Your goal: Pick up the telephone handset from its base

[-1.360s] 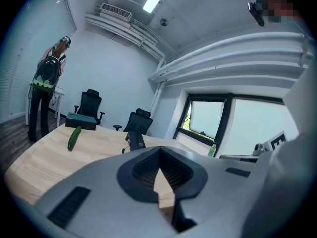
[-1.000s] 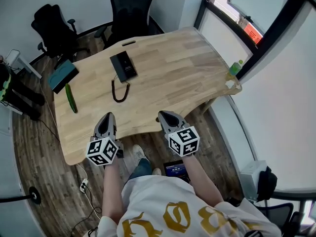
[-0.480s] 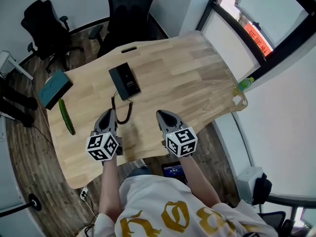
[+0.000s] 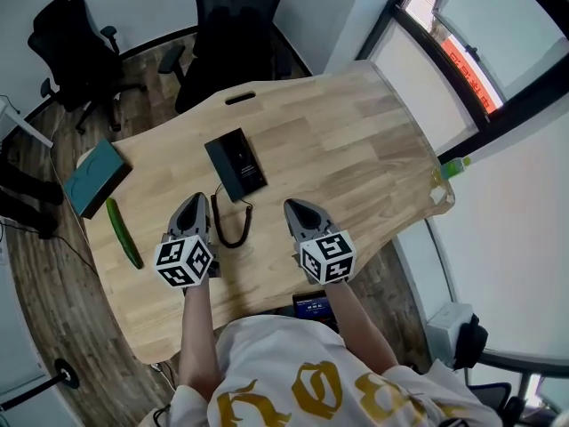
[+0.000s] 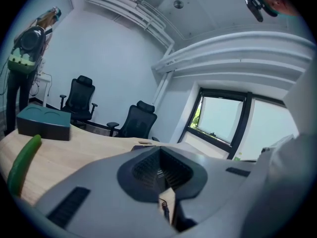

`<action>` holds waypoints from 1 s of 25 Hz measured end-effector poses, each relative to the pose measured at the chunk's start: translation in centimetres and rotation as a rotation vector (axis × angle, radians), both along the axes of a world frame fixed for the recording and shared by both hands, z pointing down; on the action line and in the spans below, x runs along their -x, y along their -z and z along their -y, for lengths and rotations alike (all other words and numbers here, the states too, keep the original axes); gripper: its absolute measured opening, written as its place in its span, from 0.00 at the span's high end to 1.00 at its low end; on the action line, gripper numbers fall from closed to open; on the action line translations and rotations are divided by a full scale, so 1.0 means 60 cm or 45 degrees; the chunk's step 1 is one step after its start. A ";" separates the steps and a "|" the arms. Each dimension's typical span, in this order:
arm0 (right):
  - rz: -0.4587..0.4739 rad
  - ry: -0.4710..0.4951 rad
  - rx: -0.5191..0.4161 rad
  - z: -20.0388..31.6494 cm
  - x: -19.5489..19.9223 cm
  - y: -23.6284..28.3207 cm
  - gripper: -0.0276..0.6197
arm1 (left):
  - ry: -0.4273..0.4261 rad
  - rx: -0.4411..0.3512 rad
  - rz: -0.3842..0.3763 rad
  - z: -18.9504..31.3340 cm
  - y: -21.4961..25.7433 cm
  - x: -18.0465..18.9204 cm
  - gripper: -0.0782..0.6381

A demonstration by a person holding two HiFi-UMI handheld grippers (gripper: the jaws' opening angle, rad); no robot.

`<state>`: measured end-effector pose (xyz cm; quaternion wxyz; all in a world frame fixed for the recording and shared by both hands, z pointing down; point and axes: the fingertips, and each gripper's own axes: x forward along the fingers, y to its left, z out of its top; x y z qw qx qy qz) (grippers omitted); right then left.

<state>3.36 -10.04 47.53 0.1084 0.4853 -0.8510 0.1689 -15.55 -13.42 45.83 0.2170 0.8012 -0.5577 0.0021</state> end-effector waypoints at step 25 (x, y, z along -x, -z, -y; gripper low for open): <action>0.021 0.011 -0.021 0.095 0.014 -0.005 0.95 | 0.034 0.010 -0.002 0.062 -0.009 0.004 0.88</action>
